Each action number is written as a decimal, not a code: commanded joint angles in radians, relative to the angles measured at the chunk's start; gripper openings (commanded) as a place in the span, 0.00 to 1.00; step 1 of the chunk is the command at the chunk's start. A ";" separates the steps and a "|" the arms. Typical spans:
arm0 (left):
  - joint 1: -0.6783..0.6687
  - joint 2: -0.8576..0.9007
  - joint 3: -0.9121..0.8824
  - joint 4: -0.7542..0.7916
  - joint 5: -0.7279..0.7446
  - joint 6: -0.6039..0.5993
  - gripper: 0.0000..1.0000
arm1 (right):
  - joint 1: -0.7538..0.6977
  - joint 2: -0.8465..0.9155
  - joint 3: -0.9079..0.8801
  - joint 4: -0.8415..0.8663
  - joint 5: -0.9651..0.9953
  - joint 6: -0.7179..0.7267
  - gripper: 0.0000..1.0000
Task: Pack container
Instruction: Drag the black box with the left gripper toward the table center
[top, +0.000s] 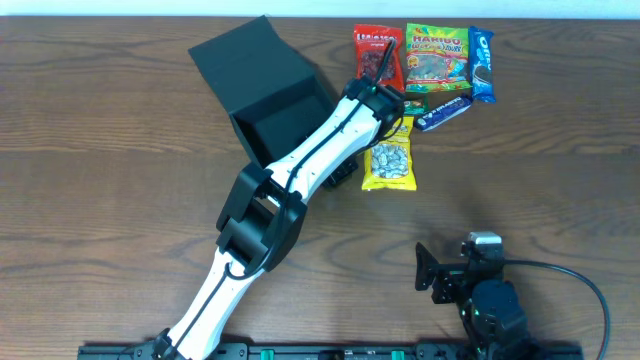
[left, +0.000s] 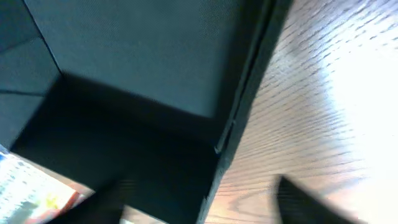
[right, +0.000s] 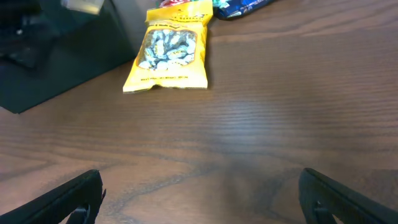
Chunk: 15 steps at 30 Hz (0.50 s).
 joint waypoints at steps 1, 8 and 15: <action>0.008 -0.024 0.117 -0.001 0.085 -0.097 0.92 | -0.009 -0.005 -0.005 -0.001 0.017 -0.015 0.99; 0.094 -0.150 0.290 -0.023 0.105 -0.453 0.92 | -0.009 -0.005 -0.005 -0.001 0.017 -0.015 0.99; 0.225 -0.195 0.271 -0.154 0.116 -0.824 0.91 | -0.009 -0.005 -0.005 -0.001 0.017 -0.015 0.99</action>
